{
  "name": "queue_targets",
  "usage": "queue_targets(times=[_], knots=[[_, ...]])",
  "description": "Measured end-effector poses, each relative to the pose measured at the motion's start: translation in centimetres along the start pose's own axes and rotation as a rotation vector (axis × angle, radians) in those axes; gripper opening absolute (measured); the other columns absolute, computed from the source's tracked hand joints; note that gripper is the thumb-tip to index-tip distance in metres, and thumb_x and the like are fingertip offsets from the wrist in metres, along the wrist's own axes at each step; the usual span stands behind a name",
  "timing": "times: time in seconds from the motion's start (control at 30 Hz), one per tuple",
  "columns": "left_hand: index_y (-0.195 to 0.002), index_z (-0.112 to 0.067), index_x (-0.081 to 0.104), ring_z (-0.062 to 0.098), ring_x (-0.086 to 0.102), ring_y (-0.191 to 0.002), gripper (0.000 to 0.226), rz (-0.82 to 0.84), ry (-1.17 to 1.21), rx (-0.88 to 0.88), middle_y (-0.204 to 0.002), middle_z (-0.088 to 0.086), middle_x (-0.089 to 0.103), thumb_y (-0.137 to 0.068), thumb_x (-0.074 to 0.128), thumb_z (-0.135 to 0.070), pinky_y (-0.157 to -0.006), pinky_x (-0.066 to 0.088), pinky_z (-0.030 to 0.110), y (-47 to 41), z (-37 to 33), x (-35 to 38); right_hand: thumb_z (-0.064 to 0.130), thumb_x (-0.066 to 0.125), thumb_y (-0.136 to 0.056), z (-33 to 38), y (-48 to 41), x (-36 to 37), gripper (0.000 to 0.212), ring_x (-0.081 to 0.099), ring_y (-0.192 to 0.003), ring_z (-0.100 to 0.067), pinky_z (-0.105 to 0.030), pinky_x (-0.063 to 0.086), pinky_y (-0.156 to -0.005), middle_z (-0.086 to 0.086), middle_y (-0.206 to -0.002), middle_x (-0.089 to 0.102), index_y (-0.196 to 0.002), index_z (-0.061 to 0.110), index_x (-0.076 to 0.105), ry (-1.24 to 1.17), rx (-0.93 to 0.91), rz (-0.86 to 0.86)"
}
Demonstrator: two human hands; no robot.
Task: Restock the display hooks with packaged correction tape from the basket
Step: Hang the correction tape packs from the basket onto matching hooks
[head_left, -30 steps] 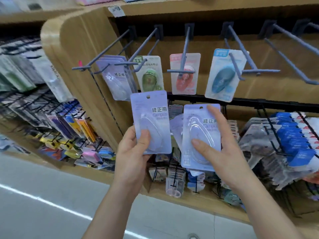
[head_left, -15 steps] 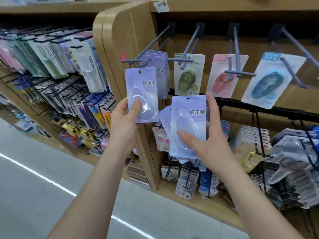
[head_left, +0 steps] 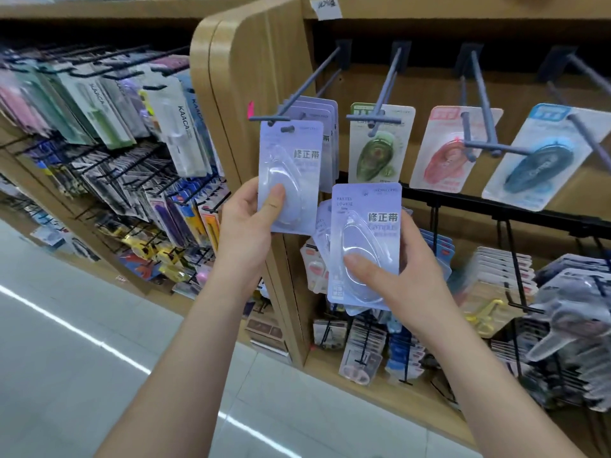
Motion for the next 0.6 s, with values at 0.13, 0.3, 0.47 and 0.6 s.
queue_targets(times=[0.13,0.3,0.47,0.6], knots=[[-0.109,-0.014,0.064,0.020,0.070,-0.092,0.026,-0.129,-0.030,-0.045,-0.099,-0.002,0.073,-0.093,0.067,-0.033,-0.089,0.056,0.052,-1.4,0.0,0.6,0.018,0.075,-0.085,0.0,-0.3,0.2,0.045,0.068,-0.097,0.001,-0.015,0.053,-0.075,0.022,-0.108,0.070,-0.122,0.036,0.056,-0.020,0.003,-0.035],[-0.096,-0.016,0.064,0.017,0.068,-0.083,0.036,-0.315,-0.157,-0.033,-0.089,0.001,0.070,-0.081,0.077,-0.046,-0.079,0.058,0.046,-2.9,-0.5,1.2,0.019,0.073,-0.085,-0.2,-0.6,0.6,0.027,0.071,-0.086,0.000,-0.014,0.053,-0.067,0.019,-0.097,0.074,-0.109,0.028,0.065,-0.082,0.038,-0.089],[-0.082,-0.025,0.064,0.017,0.070,-0.085,0.031,-0.263,-0.221,-0.112,-0.084,-0.011,0.069,-0.080,0.074,-0.055,-0.082,0.059,0.046,-3.0,1.2,0.8,0.033,0.073,-0.076,-0.1,0.0,1.0,0.028,0.071,-0.087,-0.003,-0.018,0.056,-0.070,0.016,-0.096,0.075,-0.103,0.030,0.067,-0.080,0.031,-0.158],[-0.112,-0.021,0.065,0.017,0.071,-0.088,0.047,-0.196,-0.302,-0.143,-0.095,-0.010,0.067,-0.084,0.064,-0.058,-0.085,0.058,0.044,-0.7,2.0,-0.2,0.037,0.074,-0.071,-0.1,0.9,1.3,0.029,0.071,-0.086,-0.001,-0.019,0.056,-0.072,0.019,-0.094,0.075,-0.099,0.031,0.068,-0.049,0.029,-0.195]])
Point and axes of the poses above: each hand's wrist, its own y-axis away from the middle knuckle, its own x-axis out of the palm, z = x × y, the point moved 4 cm from there along -y, towards the middle knuckle
